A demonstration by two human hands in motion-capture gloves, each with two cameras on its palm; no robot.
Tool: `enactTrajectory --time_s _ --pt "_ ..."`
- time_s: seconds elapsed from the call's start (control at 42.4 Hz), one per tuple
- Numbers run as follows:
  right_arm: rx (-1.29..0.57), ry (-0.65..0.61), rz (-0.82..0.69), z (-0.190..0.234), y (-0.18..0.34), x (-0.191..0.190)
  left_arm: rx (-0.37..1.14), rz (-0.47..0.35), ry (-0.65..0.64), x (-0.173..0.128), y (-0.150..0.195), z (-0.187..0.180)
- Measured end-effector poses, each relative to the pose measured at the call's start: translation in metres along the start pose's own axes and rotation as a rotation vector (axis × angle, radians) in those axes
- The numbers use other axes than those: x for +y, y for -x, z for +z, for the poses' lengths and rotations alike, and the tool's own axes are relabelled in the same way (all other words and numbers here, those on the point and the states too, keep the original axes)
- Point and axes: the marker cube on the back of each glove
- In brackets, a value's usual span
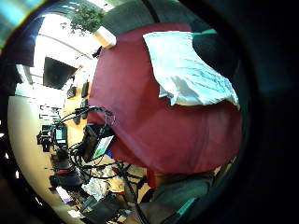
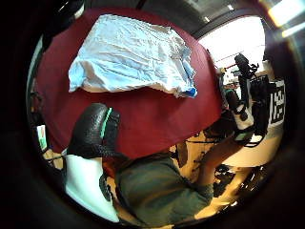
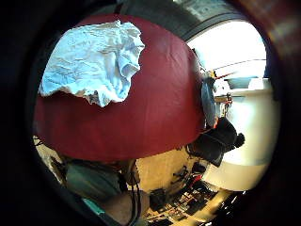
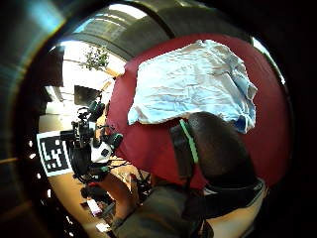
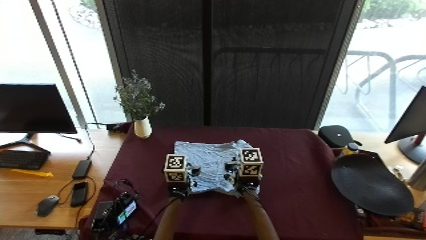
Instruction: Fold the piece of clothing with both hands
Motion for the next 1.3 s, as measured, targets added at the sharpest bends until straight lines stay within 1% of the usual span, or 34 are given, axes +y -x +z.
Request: enactTrajectory --time_s 0.118,0.236,0.354,0.401,0.495,0.613,0.707,0.802,0.92,1.038,1.132,1.297 --pt "0.007 -0.025 -0.011 0.000 0.007 -0.001 0.001 0.012 0.000 0.000 -0.001 0.004" --pt "0.015 -0.015 -0.017 -0.006 0.014 0.004 0.004 0.018 0.031 0.000 -0.003 0.008" --pt "0.016 -0.009 -0.012 -0.009 0.014 0.004 0.011 0.054 0.024 -0.006 -0.005 0.016" --pt "0.014 -0.004 -0.011 -0.009 0.013 0.004 0.018 0.061 0.020 -0.006 -0.006 0.013" --pt "0.012 0.004 -0.016 -0.007 0.012 0.002 0.014 0.047 0.029 0.002 -0.006 0.002" --pt "0.001 -0.018 -0.027 -0.010 0.011 0.005 0.026 0.057 -0.021 -0.003 -0.005 0.000" --pt "-0.005 -0.016 -0.031 -0.011 0.009 0.007 0.023 0.060 -0.010 0.002 -0.005 -0.004" --pt "0.001 -0.008 -0.025 -0.004 0.004 0.008 0.018 0.059 -0.013 0.004 -0.003 -0.003" --pt "-0.004 -0.025 -0.024 0.006 -0.004 0.010 0.050 0.065 -0.045 0.004 -0.004 0.001" --pt "-0.014 -0.013 -0.013 0.023 -0.017 0.011 0.058 0.069 -0.039 0.003 -0.002 0.015" --pt "-0.027 0.004 0.001 0.039 -0.027 0.009 0.047 0.049 -0.011 0.007 0.001 0.021" --pt "-0.042 0.009 0.014 0.081 -0.046 -0.006 0.069 0.039 0.035 -0.007 0.003 0.063"
